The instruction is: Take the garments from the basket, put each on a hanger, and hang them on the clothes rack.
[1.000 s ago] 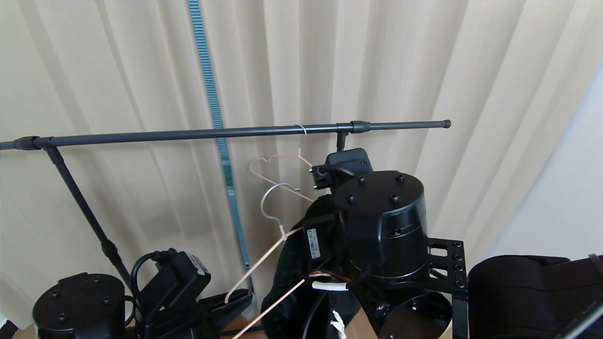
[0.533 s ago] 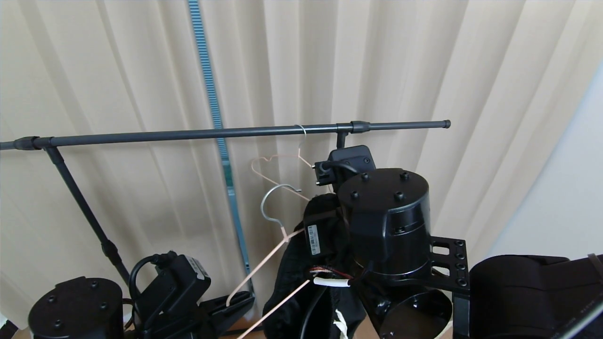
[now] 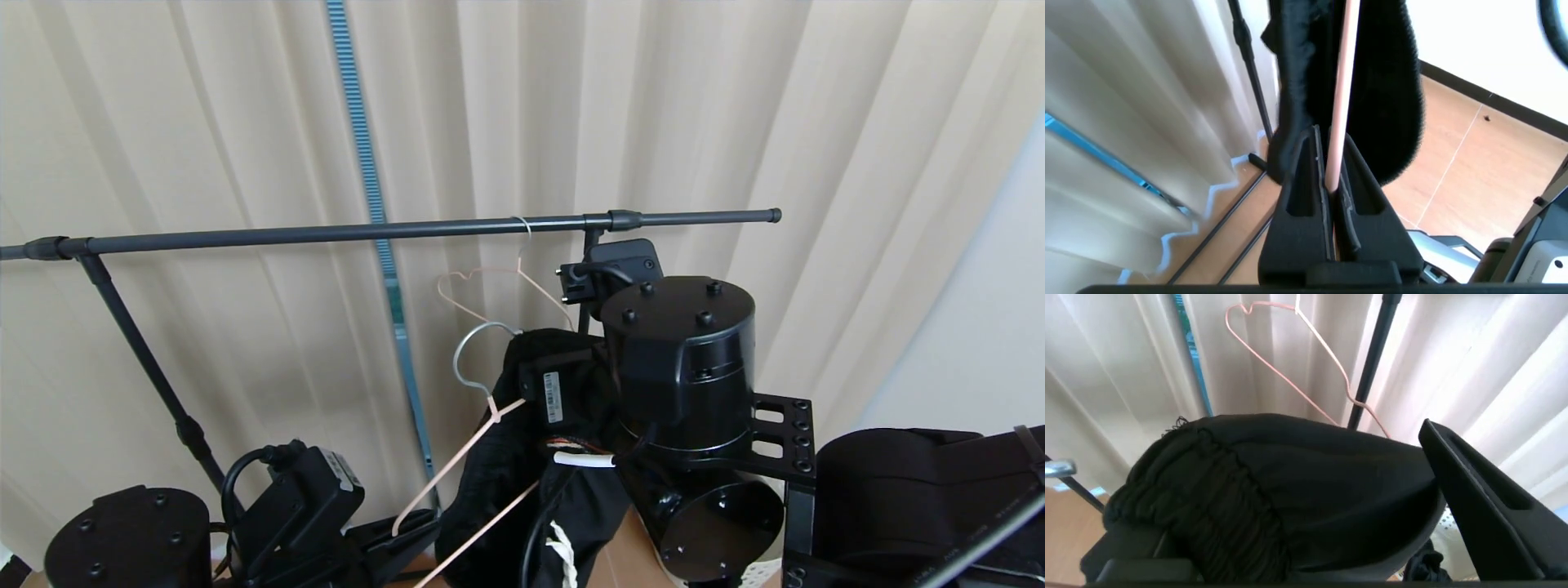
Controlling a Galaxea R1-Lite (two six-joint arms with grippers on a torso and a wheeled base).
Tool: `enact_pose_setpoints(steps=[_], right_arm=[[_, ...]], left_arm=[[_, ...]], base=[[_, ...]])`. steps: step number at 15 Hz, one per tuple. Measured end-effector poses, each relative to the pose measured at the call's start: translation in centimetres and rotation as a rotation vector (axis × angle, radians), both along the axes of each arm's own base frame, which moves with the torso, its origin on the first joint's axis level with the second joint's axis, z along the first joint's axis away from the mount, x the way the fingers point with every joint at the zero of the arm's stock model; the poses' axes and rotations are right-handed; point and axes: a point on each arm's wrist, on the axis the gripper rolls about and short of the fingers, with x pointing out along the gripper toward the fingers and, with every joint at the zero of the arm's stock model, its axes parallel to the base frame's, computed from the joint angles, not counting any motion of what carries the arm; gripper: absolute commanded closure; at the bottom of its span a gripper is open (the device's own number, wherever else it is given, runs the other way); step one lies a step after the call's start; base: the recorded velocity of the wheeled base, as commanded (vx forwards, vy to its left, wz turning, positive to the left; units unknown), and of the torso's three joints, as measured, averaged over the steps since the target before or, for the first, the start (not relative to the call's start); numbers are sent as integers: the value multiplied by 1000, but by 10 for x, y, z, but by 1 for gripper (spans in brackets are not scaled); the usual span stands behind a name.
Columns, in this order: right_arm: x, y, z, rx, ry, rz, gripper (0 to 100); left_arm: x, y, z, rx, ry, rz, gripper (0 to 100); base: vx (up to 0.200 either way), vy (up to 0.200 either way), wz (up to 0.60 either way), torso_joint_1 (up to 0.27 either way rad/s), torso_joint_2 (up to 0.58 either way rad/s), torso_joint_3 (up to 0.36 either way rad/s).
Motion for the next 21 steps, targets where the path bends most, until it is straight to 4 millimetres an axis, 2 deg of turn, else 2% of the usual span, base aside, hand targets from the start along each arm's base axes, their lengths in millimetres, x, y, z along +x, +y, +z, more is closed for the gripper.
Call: enact_pose_setpoints(steps=[12, 21], right_arm=[[-24, 10, -3, -11, 5, 67, 0], [-30, 3, 3, -7, 3, 86, 0]], left_arm=[[7, 2, 3, -26, -15, 38, 100], [10, 5, 5, -39, -30, 58, 100]], base=[[0, 0, 0, 0, 0, 0], [0, 0, 0, 0, 0, 0]])
